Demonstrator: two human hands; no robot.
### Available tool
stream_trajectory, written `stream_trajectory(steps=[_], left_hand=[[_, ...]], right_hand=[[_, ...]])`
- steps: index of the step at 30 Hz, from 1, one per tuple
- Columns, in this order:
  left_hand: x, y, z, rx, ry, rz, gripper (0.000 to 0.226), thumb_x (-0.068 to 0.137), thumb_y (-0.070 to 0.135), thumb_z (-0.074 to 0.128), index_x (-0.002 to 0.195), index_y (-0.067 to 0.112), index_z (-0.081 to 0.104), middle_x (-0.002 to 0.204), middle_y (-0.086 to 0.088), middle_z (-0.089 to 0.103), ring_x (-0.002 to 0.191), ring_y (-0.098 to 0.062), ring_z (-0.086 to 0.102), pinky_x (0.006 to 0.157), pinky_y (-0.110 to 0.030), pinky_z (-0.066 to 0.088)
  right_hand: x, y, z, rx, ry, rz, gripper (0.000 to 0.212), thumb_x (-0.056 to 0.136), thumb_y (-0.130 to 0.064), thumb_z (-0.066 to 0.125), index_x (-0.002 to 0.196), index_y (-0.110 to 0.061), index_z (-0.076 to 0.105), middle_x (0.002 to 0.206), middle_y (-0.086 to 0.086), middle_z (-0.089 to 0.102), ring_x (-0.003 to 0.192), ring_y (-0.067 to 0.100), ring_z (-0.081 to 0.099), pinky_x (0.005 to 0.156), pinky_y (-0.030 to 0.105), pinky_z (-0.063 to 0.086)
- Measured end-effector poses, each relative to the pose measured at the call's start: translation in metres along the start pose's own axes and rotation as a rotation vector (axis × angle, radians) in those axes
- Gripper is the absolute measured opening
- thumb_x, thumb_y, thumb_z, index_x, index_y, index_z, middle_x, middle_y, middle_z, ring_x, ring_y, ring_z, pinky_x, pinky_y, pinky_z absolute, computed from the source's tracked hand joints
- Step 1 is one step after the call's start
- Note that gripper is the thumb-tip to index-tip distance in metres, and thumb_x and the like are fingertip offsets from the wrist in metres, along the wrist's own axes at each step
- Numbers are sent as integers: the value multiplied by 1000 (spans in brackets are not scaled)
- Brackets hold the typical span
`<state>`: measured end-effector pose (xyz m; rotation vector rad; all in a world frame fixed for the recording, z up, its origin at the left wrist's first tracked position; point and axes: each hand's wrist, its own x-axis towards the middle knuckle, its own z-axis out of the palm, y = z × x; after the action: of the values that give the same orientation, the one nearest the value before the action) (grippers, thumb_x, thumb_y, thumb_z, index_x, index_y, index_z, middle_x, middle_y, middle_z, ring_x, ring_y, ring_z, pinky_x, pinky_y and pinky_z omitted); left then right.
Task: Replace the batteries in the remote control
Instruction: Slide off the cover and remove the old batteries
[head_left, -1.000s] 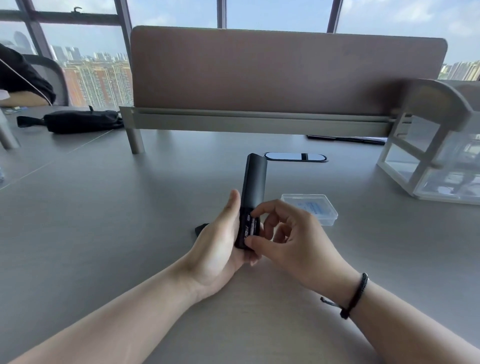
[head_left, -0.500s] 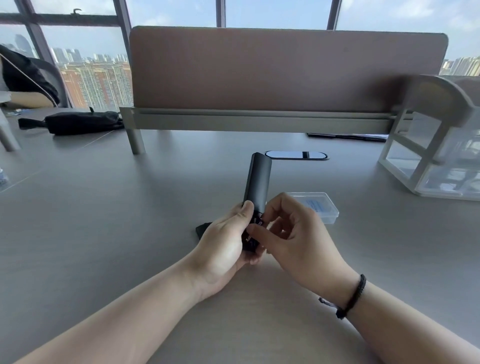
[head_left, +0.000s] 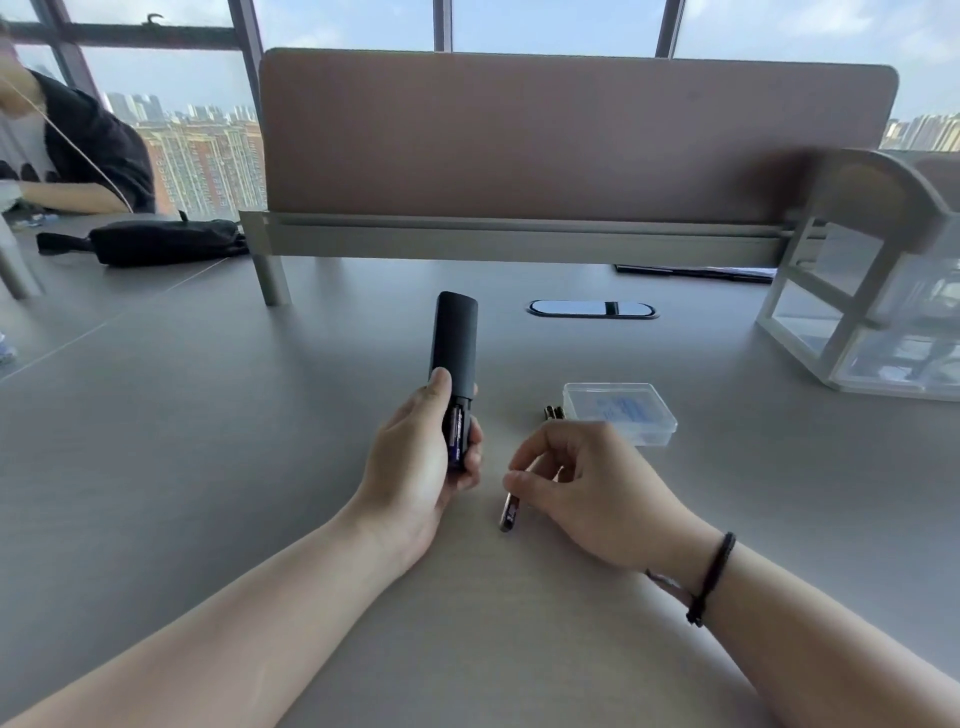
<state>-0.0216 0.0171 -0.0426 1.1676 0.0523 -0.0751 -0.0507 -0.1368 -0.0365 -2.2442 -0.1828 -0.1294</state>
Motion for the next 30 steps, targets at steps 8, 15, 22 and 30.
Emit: stream_trajectory(steps=[8, 15, 22, 30], left_hand=[[-5, 1, 3, 10, -69, -3, 59, 100, 48, 43, 122, -5, 56, 66, -10, 51, 49, -21, 43, 48, -29, 35], [-9, 2, 5, -19, -102, -67, 54, 100, 50, 39, 114, 2, 59, 66, -11, 50, 50, -22, 42, 51, -30, 35], [-10, 1, 3, 12, -197, -111, 57, 98, 54, 39, 111, 6, 66, 72, -8, 52, 54, -18, 46, 53, -30, 37], [-14, 0, 5, 111, -315, -56, 61, 80, 62, 45, 99, 6, 58, 72, -9, 49, 55, -17, 45, 54, -30, 36]], right_hand=[[-3, 1, 1, -117, -10, -41, 9, 81, -38, 72, 83, -30, 69, 70, -13, 66, 57, -6, 51, 53, 12, 37], [-3, 1, 1, 13, 1, -75, 9, 79, -37, 72, 86, -32, 68, 71, -13, 66, 50, 0, 49, 52, 12, 38], [-5, -3, 2, 74, 72, -165, 22, 80, -34, 75, 98, -36, 62, 80, -18, 64, 55, 4, 51, 54, 14, 42], [-9, -3, 5, -98, 133, -254, 28, 78, -30, 74, 102, -36, 60, 70, -14, 62, 61, 11, 57, 60, 31, 50]])
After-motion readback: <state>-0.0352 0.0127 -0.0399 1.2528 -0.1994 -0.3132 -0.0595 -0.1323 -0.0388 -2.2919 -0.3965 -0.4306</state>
